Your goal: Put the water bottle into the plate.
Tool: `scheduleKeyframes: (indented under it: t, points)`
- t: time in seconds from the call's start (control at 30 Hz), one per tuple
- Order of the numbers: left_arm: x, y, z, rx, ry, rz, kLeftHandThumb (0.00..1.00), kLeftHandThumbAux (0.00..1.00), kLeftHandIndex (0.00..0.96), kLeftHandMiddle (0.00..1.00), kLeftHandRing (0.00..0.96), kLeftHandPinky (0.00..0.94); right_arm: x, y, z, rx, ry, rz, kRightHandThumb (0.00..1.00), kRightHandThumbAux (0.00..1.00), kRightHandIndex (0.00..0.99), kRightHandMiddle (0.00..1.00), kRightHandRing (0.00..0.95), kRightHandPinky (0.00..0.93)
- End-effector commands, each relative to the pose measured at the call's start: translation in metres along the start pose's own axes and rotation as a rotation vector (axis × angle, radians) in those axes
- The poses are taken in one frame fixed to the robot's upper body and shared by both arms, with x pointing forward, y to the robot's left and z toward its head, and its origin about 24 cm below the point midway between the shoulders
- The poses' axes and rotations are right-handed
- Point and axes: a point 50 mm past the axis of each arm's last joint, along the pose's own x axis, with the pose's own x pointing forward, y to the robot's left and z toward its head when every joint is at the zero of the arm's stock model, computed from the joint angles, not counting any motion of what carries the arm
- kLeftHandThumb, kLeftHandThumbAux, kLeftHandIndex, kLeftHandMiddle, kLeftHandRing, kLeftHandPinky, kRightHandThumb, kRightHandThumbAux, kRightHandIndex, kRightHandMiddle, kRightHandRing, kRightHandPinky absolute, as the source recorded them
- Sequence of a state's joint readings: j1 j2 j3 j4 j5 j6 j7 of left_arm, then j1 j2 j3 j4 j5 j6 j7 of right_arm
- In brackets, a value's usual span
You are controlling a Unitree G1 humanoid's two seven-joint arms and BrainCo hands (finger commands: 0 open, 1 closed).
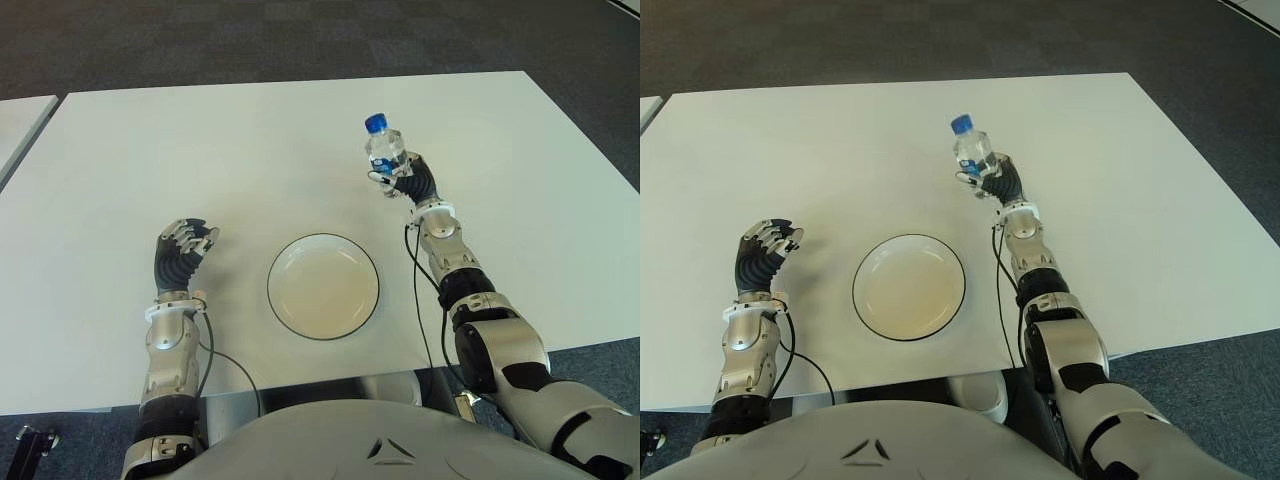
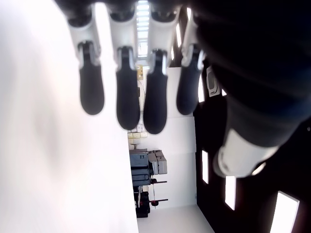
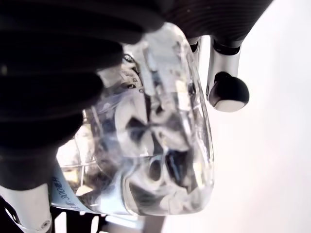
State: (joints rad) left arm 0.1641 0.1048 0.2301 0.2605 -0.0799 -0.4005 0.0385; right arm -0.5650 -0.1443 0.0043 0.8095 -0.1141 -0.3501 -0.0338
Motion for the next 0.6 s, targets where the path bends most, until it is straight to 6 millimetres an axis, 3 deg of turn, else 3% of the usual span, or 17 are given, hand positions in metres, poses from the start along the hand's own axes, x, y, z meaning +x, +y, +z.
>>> scheduleKeyframes:
  t: [0.03, 0.23, 0.6]
  points:
    - [0.001, 0.001, -0.001, 0.011, 0.007, -0.003, 0.706, 0.712, 0.431, 0.528, 0.51, 0.495, -0.005, 0.0, 0.012, 0.041, -0.116, 0.016, 0.705, 0.723, 0.439, 0.898, 0.899, 0.908]
    - [0.001, 0.001, -0.001, 0.008, 0.015, 0.001, 0.706, 0.712, 0.432, 0.539, 0.516, 0.499, -0.012, -0.001, 0.026, 0.025, -0.233, 0.073, 0.704, 0.721, 0.439, 0.895, 0.894, 0.88]
    - [0.001, 0.0, -0.001, 0.008, 0.01, -0.004, 0.707, 0.712, 0.432, 0.547, 0.525, 0.513, -0.029, 0.017, 0.062, 0.031, -0.414, 0.196, 0.702, 0.721, 0.439, 0.872, 0.868, 0.847]
